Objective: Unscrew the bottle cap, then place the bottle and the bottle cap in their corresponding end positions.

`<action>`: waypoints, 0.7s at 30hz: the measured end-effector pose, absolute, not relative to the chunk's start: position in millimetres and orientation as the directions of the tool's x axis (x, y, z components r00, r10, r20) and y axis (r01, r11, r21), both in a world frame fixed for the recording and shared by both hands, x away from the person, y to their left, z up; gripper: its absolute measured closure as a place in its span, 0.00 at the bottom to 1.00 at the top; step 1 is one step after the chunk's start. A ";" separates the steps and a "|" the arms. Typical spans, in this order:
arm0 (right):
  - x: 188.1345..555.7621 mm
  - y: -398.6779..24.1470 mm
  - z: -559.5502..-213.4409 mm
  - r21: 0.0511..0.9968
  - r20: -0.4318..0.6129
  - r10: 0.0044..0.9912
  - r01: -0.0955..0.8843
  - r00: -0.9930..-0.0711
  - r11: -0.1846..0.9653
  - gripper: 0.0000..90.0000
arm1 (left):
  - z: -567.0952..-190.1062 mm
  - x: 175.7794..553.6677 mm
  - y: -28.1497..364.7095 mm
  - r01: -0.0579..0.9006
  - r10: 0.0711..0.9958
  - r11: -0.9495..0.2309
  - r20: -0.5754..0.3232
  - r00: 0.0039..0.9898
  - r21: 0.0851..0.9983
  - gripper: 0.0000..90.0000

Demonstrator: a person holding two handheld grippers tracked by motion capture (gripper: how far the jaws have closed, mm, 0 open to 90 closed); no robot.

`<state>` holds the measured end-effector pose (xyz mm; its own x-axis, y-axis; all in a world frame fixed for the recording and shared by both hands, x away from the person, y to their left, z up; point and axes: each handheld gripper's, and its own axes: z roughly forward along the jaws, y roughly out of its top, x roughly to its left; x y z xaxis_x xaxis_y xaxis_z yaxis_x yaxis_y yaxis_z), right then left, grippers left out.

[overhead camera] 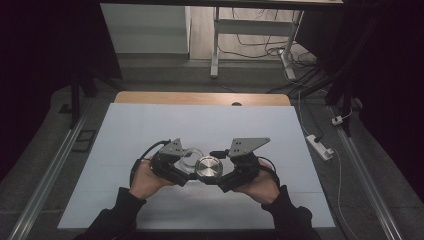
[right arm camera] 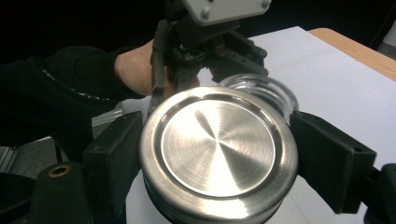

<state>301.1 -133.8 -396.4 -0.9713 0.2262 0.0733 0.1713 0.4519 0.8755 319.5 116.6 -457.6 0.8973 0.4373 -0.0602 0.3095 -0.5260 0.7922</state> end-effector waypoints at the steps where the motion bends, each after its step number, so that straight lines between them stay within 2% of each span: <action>1: 300.5 -133.5 -396.8 0.876 0.070 0.225 0.168 -0.972 0.452 0.22 | -457.6 319.5 116.6 0.309 0.437 -0.526 -0.060 0.897 0.792 0.18; 21: 291.8 -127.2 -408.0 0.874 0.074 0.220 0.169 -0.973 0.455 0.22 | -454.5 328.4 125.6 0.320 0.491 -0.489 -0.047 0.870 0.811 0.18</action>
